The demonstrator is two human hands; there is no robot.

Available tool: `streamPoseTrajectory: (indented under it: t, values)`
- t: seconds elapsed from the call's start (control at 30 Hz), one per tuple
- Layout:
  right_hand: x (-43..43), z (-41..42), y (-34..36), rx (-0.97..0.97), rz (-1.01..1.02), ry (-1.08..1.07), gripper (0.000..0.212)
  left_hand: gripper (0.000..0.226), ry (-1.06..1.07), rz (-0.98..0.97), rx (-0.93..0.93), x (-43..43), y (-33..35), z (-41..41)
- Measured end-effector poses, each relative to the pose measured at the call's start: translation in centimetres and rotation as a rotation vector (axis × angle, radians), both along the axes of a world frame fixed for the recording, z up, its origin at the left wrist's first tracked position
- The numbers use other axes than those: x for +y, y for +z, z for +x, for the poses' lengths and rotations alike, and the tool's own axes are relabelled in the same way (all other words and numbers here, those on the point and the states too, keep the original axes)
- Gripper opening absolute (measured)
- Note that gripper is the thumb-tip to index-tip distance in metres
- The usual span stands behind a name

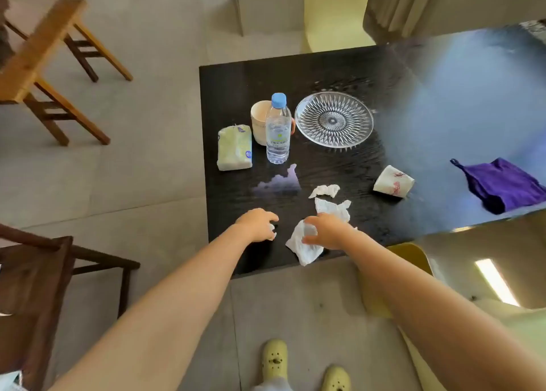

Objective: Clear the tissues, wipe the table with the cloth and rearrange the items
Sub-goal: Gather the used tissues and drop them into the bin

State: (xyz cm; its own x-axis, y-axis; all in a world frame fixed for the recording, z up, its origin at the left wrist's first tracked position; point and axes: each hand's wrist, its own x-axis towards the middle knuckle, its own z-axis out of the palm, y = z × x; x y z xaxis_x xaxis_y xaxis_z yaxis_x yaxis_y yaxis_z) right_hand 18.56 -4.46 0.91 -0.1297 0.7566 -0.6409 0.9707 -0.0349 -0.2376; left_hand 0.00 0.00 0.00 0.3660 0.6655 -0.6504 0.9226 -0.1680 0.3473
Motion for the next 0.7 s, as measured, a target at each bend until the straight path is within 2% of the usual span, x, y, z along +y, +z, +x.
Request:
streamPoseTrajectory:
  t: [0.13,0.27,0.4,0.57,0.63,0.7]
  values:
    - [-1.8,-2.0,-2.2,-0.104,0.141,0.025,0.048,0.035,0.036,0.169,0.029,-1.6,-2.0,0.6]
    - [-2.6,-2.2,-3.6,-0.139,0.234,0.005,0.033,0.023,0.135,0.216,-0.057,-2.4,-2.9,1.0]
    - [-1.9,-0.6,-3.6,-0.063,0.267,-0.054,0.025,0.020,0.256,0.187,-0.131,-2.6,-3.3,1.7]
    - [1.3,3.9,-2.2,-0.093,0.411,-0.120,0.025,0.016,0.447,0.126,-0.258,-1.8,-2.6,3.7]
    - [2.0,5.2,-2.3,-0.050,0.386,-0.191,0.031,0.017,0.501,0.100,-0.307,-1.5,-2.4,4.9]
    - [2.3,5.9,-2.9,-0.064,0.310,-0.147,0.037,0.016,0.564,0.070,-0.364,-1.0,-2.2,6.0]
